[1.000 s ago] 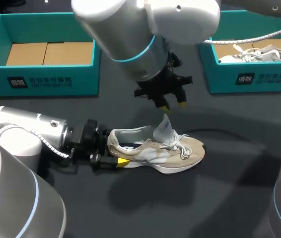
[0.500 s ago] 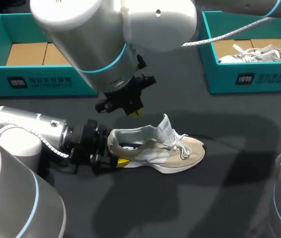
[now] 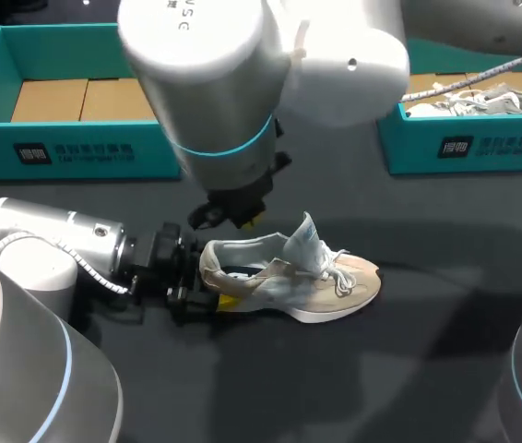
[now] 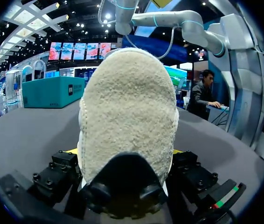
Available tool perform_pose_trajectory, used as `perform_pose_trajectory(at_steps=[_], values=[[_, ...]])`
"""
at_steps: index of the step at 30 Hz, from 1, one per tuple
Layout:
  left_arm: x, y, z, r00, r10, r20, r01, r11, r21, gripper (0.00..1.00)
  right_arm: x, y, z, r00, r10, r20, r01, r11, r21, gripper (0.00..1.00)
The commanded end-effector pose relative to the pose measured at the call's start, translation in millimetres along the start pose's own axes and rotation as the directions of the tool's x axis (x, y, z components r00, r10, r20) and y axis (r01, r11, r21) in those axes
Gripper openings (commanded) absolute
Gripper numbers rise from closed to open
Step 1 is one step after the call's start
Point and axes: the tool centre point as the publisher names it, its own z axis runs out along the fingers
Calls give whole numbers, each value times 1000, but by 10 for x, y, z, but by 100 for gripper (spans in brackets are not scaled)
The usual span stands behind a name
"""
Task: Take the shoe out of the shoebox, open the shoe tongue, remove and reinsert the insole, then place the shoe into the shoebox
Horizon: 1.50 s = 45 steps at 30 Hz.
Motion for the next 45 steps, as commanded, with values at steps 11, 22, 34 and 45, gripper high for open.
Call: perform_pose_trajectory(at_steps=[11, 22, 34, 45], values=[[0, 20, -3, 1000, 0, 0, 0, 1000, 0, 0, 314, 88, 451, 903, -389, -184, 396, 918, 3, 0], [0, 20, -3, 1000, 0, 0, 0, 1000, 0, 0, 292, 66, 468, 902, -388, -188, 394, 919, -8, 0], [0, 20, -3, 1000, 0, 0, 0, 1000, 0, 0, 419, 47, 892, 835, -525, -168, 536, 843, 31, 0], [0, 20, -3, 1000, 0, 0, 0, 1000, 0, 0, 366, -7, 1262, 843, -510, -172, 525, 849, 55, 0]])
